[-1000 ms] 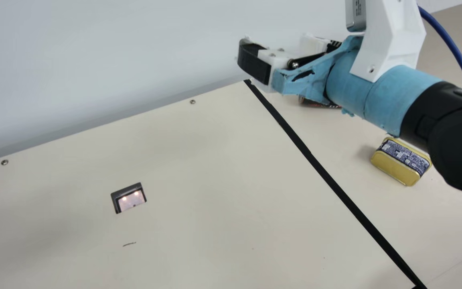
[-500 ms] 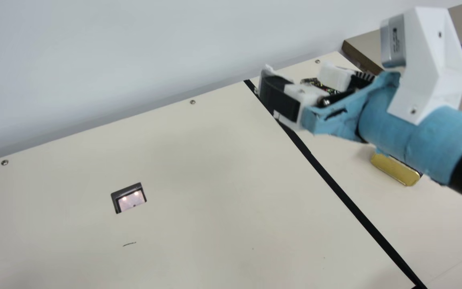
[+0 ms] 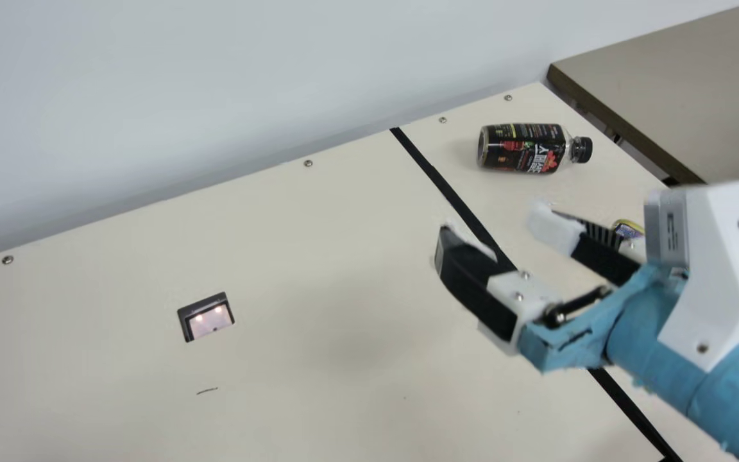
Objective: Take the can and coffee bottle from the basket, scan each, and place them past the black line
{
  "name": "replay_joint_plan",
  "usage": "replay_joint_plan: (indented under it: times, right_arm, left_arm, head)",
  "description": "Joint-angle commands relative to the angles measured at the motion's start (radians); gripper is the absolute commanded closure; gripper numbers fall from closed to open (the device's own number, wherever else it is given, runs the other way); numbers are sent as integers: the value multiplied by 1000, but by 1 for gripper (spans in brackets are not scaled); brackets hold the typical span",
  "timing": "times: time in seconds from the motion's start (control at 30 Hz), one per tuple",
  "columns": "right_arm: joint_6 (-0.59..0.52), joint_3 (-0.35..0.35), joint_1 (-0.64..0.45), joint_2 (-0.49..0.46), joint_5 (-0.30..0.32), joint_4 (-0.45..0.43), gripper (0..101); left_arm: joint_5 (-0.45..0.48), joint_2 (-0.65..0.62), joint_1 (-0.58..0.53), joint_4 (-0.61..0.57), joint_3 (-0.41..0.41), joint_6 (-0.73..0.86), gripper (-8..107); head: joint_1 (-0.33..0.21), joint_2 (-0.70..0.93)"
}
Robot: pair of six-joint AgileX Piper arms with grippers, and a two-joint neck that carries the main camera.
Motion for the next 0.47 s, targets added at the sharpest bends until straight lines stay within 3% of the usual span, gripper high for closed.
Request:
replay_joint_plan:
  times: [0.0, 0.1, 0.43]
  right_arm:
    - [0, 0, 0, 0, 0, 0, 0]
    - [0, 41, -2, -49, 5, -6, 0]
    - [0, 42, -2, -52, 5, -5, 0]
  left_arm:
    - [0, 0, 0, 0, 0, 0, 9]
    - [0, 0, 0, 0, 0, 0, 9]
    - [0, 0, 0, 0, 0, 0, 9]
  head:
    - [-20, 20]
    - [-20, 20]
    - [-20, 20]
